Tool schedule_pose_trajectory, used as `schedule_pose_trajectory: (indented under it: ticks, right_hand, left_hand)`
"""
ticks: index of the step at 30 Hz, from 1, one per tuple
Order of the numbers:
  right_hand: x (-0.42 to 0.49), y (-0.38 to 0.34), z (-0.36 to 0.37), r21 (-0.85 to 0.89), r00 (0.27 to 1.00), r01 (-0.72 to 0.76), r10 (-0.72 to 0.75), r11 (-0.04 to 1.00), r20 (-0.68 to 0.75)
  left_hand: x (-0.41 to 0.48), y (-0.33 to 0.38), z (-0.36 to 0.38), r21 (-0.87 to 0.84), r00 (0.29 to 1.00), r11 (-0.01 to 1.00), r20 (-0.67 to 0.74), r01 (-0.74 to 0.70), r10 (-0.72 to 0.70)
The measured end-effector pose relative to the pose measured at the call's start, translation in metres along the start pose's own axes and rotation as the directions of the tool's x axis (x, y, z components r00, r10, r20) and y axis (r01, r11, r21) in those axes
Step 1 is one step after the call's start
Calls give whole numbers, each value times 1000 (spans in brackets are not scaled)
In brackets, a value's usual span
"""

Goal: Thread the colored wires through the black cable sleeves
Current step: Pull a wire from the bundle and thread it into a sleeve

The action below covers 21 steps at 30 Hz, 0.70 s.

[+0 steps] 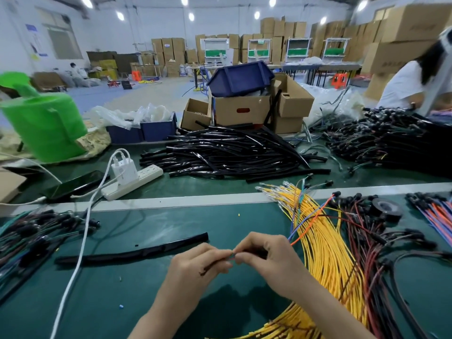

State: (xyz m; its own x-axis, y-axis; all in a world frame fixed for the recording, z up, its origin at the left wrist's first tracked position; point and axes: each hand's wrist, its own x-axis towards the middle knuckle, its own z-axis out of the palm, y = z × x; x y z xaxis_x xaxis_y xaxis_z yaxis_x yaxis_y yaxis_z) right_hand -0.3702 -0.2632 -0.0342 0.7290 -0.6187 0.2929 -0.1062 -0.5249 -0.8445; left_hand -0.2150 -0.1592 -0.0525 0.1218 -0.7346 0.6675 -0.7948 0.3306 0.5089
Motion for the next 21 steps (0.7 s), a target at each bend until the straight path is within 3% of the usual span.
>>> schedule_pose_trajectory:
  ticks: [3,9,13,15,17,19,21]
  right_hand:
    - [-1,-1,0,-27,1000,7,-7,1000,7]
    - [-2,3,5,-233,990,132,-118,964,71]
    - [1,8,9,-263,993,117,-117,958,14]
    - [0,9,7,-244,996,74,-83,967,-27]
    - [0,10,4,-216,996,41,-57,976,-65]
    - [-1,8,4,-191,994,39,-58,981,-95]
    - [-2,4,6,-169,993,41,-59,985,-99]
  left_hand:
    - [1,-1,0,53,998,997,26,-62,61]
    - [0,-3,-1,66,993,998,119,-3,-5]
    - [8,-18,-17,114,990,993,129,39,-54]
    - [15,-35,-26,294,971,945,144,143,-192]
    - [22,-45,-27,557,876,806,267,200,-402]
    - [24,-50,-23,670,842,732,318,125,-435]
    - [24,-46,-19,701,870,708,296,82,-394]
